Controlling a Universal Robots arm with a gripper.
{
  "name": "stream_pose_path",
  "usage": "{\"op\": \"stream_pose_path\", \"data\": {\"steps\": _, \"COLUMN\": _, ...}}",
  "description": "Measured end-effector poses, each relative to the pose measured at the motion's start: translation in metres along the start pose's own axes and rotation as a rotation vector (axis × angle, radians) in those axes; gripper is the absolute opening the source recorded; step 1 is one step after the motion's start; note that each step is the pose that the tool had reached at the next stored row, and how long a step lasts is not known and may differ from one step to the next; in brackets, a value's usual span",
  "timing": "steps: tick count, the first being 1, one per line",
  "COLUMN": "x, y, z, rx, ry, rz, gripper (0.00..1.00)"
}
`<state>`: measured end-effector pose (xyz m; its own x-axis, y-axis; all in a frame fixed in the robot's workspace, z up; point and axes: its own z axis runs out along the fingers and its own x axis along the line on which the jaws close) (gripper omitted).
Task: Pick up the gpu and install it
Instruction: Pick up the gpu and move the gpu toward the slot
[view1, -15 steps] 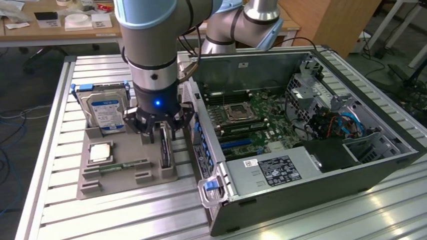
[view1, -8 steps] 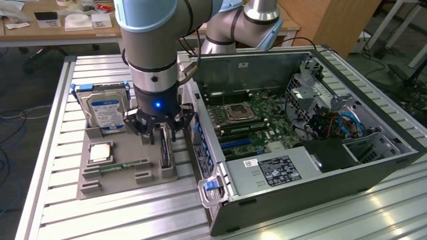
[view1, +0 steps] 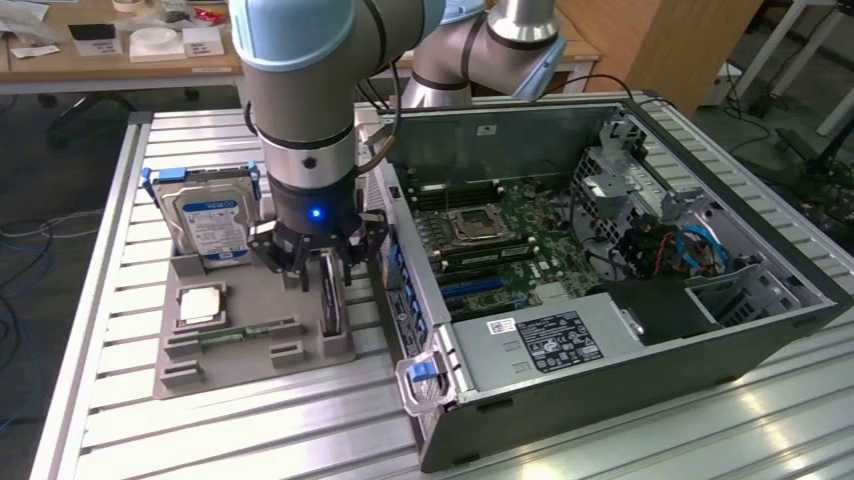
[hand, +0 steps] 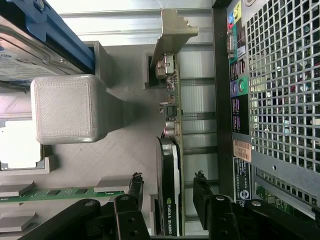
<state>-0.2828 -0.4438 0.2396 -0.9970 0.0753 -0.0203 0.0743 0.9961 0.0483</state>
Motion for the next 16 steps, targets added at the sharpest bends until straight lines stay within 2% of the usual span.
{"op": "stream_pose_path", "data": {"steps": 4, "x": 0.0001, "y": 0.0001, "z": 0.0024, "rx": -0.0010, "ry": 0.0000, "rz": 0.000, "gripper": 0.53}}
{"op": "stream_pose_path", "data": {"steps": 13, "x": 0.0015, "y": 0.0073, "z": 0.0066, "rx": -0.0086, "ry": 0.0005, "rz": 0.000, "gripper": 0.53}}
{"op": "stream_pose_path", "data": {"steps": 16, "x": 0.0016, "y": 0.0079, "z": 0.0076, "rx": -0.0091, "ry": 0.0006, "rz": 0.000, "gripper": 0.53}}
